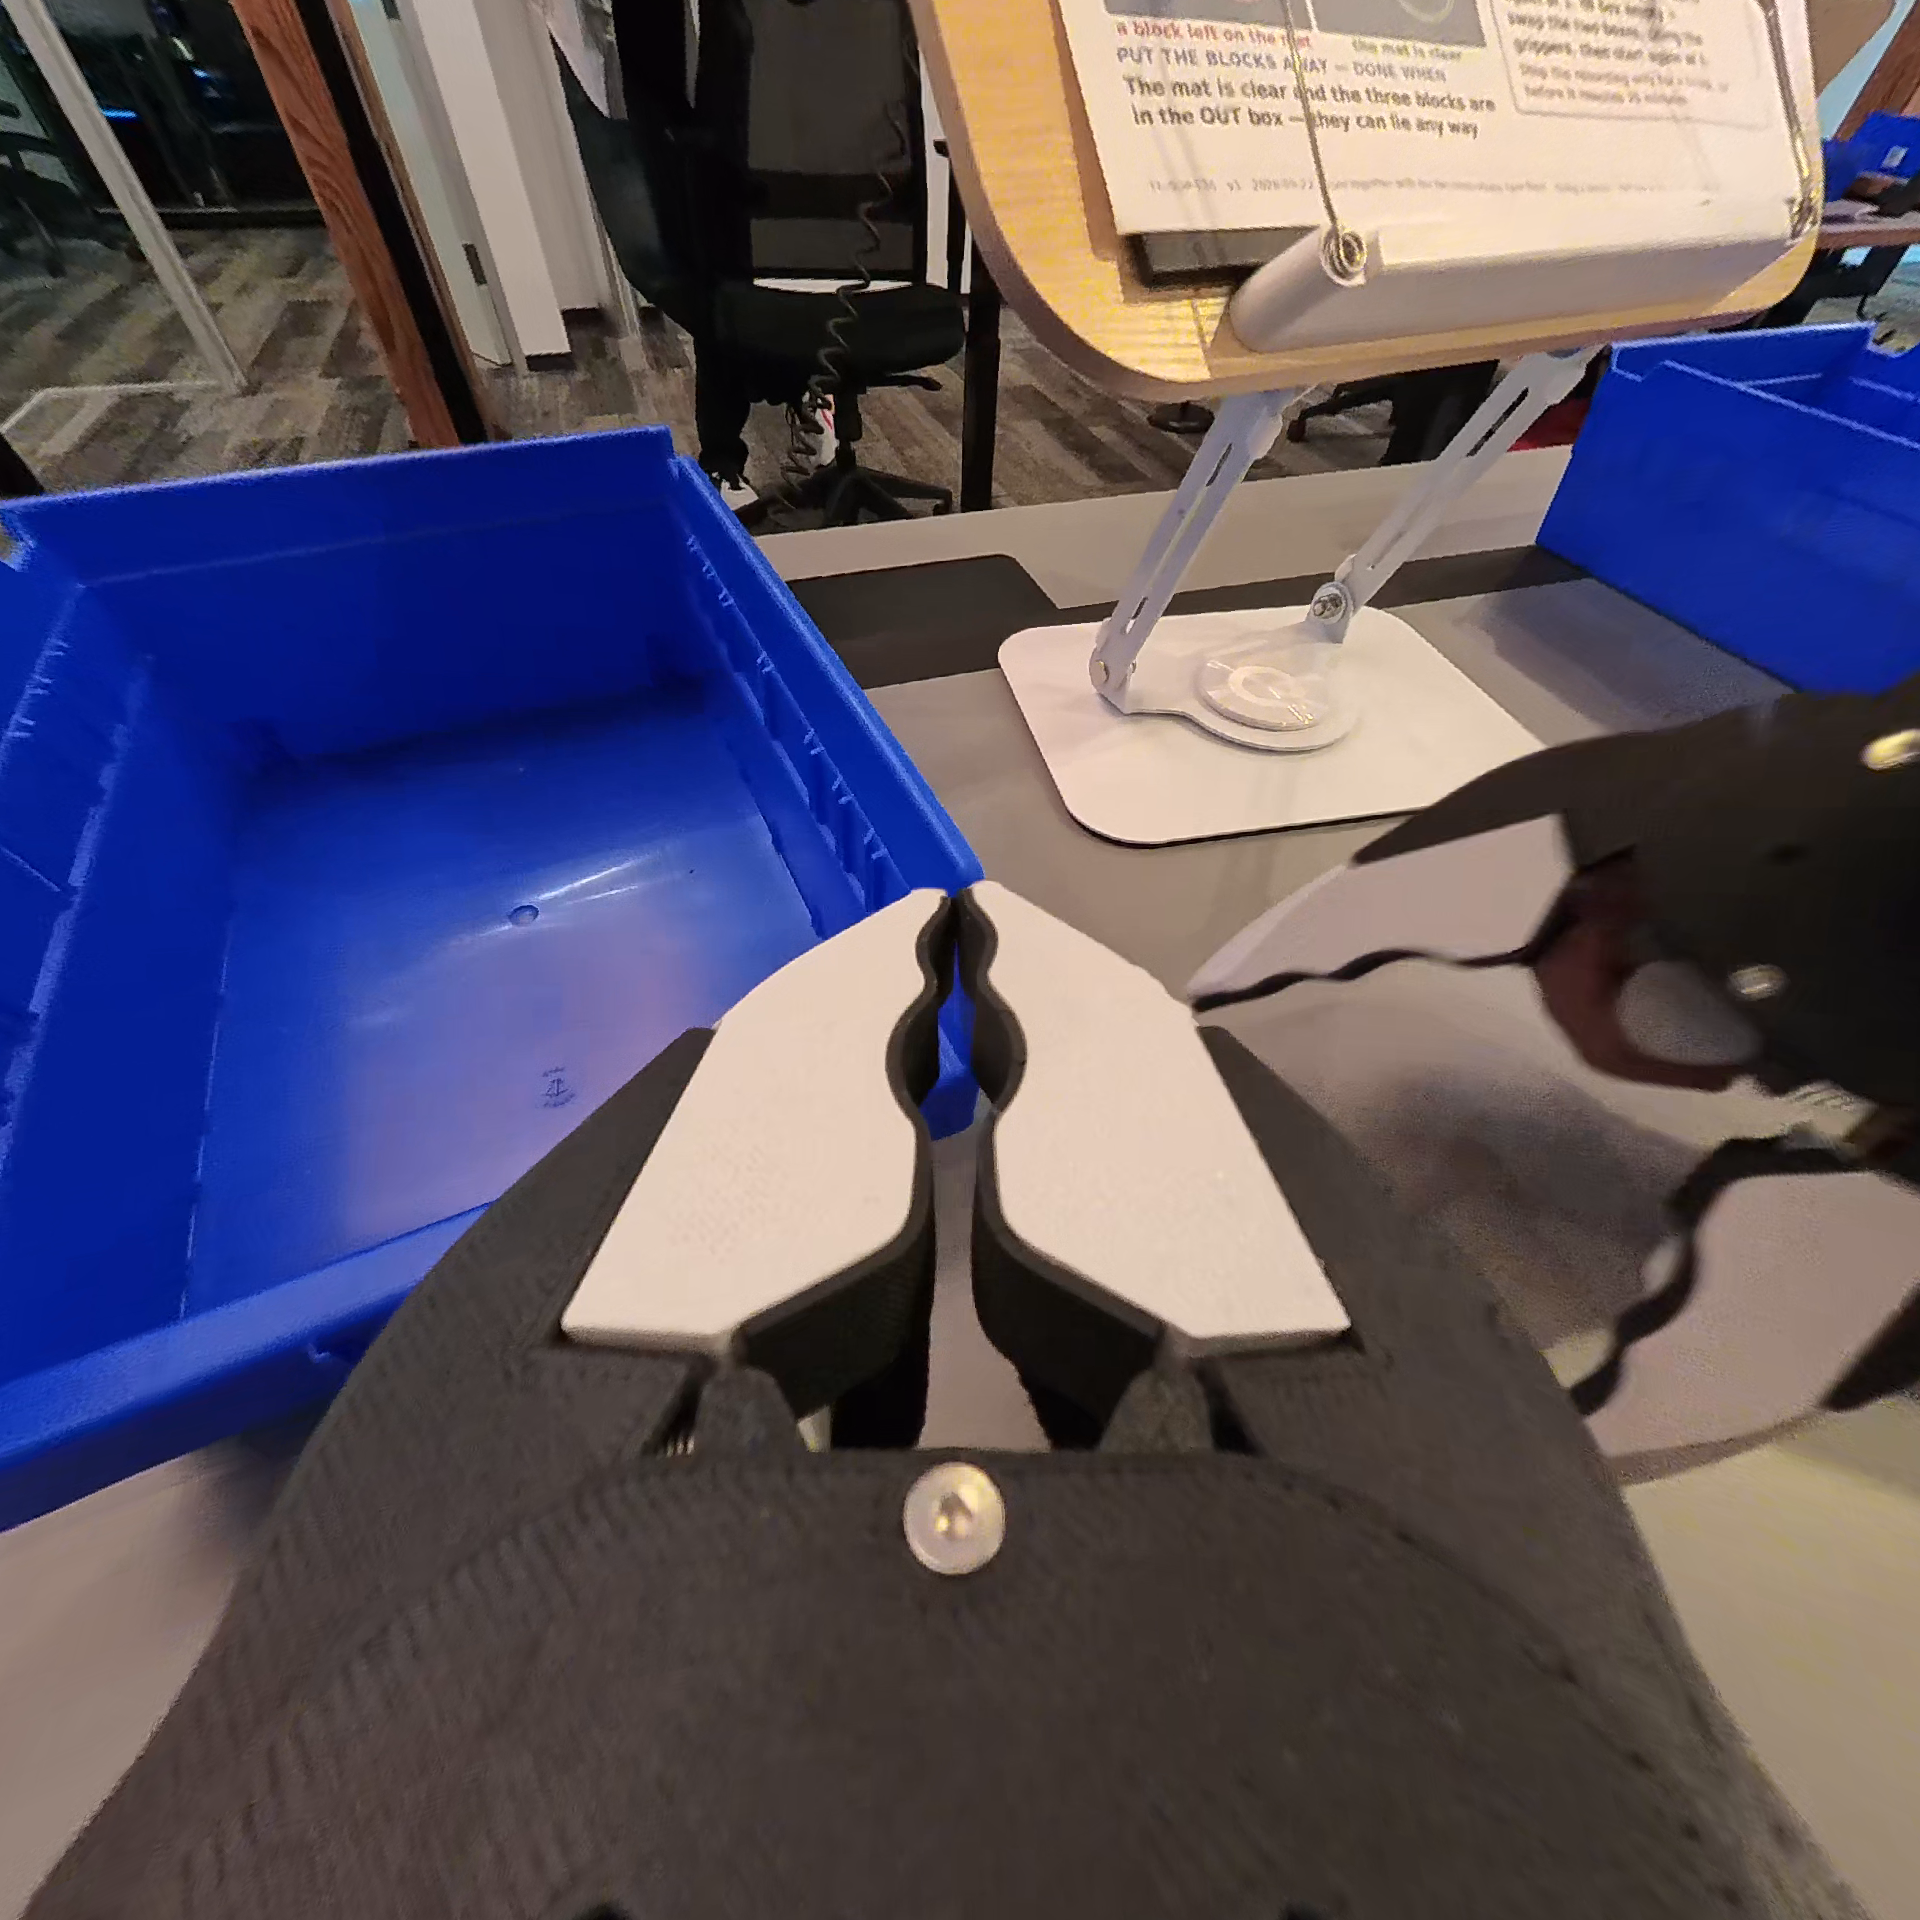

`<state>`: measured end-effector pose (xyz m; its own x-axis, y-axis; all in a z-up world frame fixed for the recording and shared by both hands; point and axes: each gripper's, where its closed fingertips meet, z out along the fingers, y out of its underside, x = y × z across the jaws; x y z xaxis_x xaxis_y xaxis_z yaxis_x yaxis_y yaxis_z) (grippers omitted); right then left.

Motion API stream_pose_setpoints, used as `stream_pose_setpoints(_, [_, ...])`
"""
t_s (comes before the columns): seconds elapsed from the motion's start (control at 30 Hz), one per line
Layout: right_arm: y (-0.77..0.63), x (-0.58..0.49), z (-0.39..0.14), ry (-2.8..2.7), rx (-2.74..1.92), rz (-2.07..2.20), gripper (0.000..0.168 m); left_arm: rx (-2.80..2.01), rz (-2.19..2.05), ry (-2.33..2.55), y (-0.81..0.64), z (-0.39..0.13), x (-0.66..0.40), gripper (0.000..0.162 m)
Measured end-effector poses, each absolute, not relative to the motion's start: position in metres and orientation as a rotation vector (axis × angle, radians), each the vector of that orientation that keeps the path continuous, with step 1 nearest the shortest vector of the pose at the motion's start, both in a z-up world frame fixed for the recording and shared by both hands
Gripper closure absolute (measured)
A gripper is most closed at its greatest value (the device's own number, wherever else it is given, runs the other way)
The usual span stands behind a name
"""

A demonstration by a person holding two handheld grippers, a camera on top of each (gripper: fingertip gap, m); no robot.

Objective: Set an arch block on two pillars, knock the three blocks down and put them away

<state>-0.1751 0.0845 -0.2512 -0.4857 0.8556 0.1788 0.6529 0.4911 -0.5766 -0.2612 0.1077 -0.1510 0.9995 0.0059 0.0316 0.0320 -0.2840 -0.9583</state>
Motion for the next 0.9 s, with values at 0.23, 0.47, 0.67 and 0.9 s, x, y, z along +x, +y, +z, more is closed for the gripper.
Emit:
stream_pose_setpoints(0.23, [0.077,-0.199,-0.260,-2.288,-1.256,0.727,0.061,-1.849,-0.032,0.008,0.108,-0.146,-0.253,0.162])
stream_pose_setpoints(0.47, [0.079,-0.173,-0.240,-2.271,-1.242,0.746,0.062,-1.845,-0.034,0.007,0.107,-0.145,-0.253,0.162])
stream_pose_setpoints(0.67, [0.116,-0.084,-0.189,-2.136,-1.304,0.659,0.062,-1.848,-0.034,0.023,0.108,-0.146,-0.248,0.162])
stream_pose_setpoints(0.9, [0.220,0.063,-0.103,-1.859,-1.497,0.384,0.062,-1.869,-0.021,0.047,0.111,-0.151,-0.242,0.162])
